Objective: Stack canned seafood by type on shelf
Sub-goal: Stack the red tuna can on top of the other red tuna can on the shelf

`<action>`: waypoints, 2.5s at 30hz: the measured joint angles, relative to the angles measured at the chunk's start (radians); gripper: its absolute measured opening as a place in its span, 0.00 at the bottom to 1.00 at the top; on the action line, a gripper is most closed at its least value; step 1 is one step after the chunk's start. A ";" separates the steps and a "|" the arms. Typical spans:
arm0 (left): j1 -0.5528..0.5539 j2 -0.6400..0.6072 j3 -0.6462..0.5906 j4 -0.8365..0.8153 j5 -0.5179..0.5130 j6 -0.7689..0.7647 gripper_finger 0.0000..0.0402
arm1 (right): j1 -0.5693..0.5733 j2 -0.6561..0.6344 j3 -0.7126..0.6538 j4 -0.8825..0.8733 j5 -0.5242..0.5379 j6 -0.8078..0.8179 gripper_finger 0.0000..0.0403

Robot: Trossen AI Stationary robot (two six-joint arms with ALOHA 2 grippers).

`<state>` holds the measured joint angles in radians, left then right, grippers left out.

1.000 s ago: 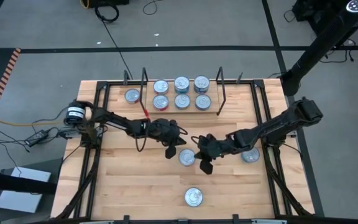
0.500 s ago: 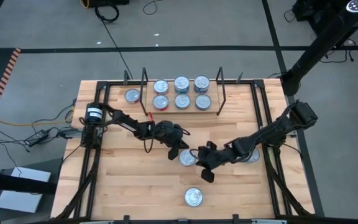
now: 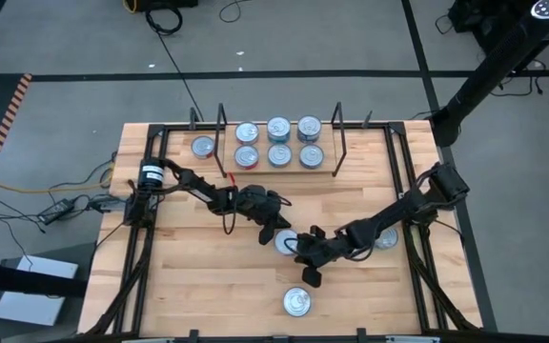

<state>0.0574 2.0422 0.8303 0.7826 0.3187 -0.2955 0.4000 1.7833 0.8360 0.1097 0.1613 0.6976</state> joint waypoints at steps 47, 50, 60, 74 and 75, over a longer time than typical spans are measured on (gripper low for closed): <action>-0.047 0.000 0.000 0.012 0.090 -0.036 0.00 | -0.165 -0.072 0.002 0.181 -0.008 0.328 0.02; -0.052 0.000 0.000 0.011 0.087 -0.034 0.00 | -0.168 -0.072 0.002 0.182 -0.018 0.324 0.02; -0.001 -0.059 -0.003 -0.080 0.093 -0.020 0.00 | -0.168 -0.071 0.001 0.187 -0.021 0.319 0.03; 0.051 -0.389 -0.001 -0.547 -0.067 0.157 0.00 | -0.174 -0.071 0.000 0.188 -0.005 0.225 0.03; 0.046 -0.429 -0.001 -0.595 -0.095 0.158 0.00 | -0.175 -0.071 0.000 0.188 -0.005 0.215 0.03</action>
<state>0.1031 1.6134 0.8295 0.1876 0.2240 -0.1371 0.2246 1.7126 0.8360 0.2973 0.1558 0.9128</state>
